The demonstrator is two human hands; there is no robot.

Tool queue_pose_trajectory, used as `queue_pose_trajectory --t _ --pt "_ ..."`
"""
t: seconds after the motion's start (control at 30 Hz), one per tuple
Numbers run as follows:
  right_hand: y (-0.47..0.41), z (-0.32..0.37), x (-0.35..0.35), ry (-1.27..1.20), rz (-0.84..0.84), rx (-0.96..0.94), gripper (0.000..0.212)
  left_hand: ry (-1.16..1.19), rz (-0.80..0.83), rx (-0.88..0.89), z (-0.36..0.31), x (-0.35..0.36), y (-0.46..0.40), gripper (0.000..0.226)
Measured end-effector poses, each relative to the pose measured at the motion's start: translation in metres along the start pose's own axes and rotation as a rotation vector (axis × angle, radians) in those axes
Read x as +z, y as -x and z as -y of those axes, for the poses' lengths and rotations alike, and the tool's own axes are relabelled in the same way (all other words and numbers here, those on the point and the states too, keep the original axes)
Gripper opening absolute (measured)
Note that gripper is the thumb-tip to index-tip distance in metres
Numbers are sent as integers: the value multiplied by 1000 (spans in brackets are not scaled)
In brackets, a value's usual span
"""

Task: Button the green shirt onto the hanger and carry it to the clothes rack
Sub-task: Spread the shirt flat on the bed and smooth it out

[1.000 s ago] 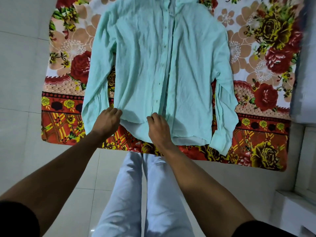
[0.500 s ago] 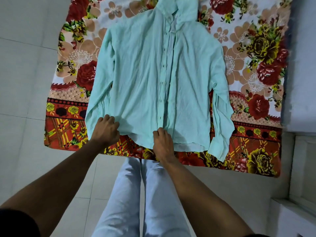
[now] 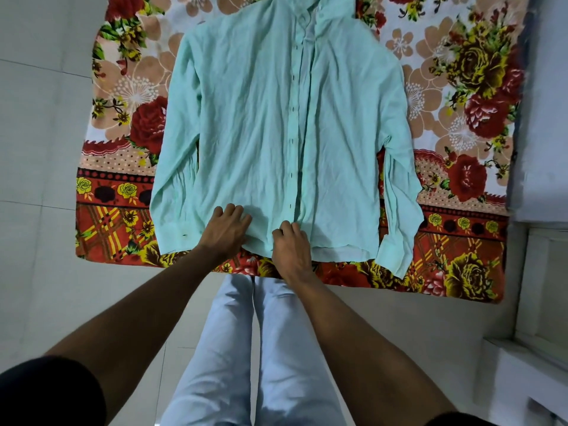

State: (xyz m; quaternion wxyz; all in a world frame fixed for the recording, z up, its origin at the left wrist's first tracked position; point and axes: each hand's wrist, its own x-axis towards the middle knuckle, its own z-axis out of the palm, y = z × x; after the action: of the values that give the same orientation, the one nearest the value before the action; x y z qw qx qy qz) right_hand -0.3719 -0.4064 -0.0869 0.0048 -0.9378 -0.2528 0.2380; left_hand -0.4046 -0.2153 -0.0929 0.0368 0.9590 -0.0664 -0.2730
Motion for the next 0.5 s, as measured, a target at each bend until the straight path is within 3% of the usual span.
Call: queue_pose_trajectory --t 0.07,0.27,0.5 --pt "5 -3 0 9 -37 -13 20 -44 -13 -1 0 0 -1 33" --pt "14 -9 2 25 15 -17 24 -96 63 59 25 12 11 18" --pt "4 -7 3 -39 164 -32 41 57 190 106 26 3 1 32"
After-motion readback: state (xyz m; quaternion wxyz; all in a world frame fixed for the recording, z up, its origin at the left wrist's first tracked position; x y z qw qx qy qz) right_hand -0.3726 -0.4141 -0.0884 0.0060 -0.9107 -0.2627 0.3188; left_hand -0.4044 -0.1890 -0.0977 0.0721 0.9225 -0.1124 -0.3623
